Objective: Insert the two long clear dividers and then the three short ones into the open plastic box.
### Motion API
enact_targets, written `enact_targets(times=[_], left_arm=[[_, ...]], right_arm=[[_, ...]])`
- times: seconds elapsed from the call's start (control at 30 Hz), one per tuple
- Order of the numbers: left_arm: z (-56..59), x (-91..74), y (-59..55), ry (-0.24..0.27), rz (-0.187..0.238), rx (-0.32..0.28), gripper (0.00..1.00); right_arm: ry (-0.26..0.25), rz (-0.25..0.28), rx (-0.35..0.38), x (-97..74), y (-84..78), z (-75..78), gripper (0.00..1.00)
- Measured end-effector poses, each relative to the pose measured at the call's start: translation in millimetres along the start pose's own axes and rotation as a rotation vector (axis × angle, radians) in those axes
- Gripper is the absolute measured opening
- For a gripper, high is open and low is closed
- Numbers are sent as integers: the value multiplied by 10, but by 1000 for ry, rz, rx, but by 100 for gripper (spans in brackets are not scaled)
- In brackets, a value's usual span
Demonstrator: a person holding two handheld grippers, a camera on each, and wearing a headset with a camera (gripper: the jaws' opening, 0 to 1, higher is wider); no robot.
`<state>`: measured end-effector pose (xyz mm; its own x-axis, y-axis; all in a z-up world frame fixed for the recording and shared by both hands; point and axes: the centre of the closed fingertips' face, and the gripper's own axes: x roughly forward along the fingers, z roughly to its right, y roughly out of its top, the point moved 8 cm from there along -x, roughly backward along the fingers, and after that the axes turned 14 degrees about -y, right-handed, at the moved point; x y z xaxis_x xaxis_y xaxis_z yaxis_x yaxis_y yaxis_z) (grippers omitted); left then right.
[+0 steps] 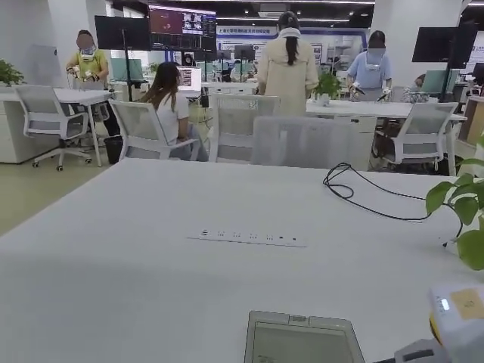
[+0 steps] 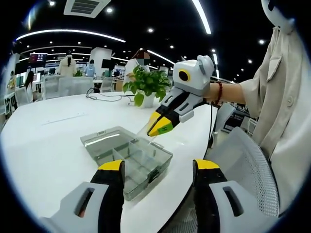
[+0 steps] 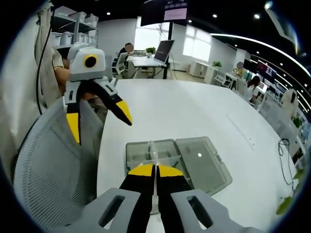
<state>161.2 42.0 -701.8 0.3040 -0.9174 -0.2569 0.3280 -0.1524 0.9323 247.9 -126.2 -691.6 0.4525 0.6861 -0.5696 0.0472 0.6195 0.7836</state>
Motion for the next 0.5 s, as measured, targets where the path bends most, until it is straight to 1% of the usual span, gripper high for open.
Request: enact_targets(times=[0.1, 0.3, 0.5], left_arm=[[-18, 4, -13, 17, -2, -1, 66], [-38, 10, -27, 30, 9, -20, 72], [-54, 20, -18, 32, 18, -29, 73]], right_arm=[[-3, -16, 10, 38, -47, 17, 2], [-4, -43, 24, 95, -132, 36, 2], [-2, -56, 46, 130, -186, 61, 2]])
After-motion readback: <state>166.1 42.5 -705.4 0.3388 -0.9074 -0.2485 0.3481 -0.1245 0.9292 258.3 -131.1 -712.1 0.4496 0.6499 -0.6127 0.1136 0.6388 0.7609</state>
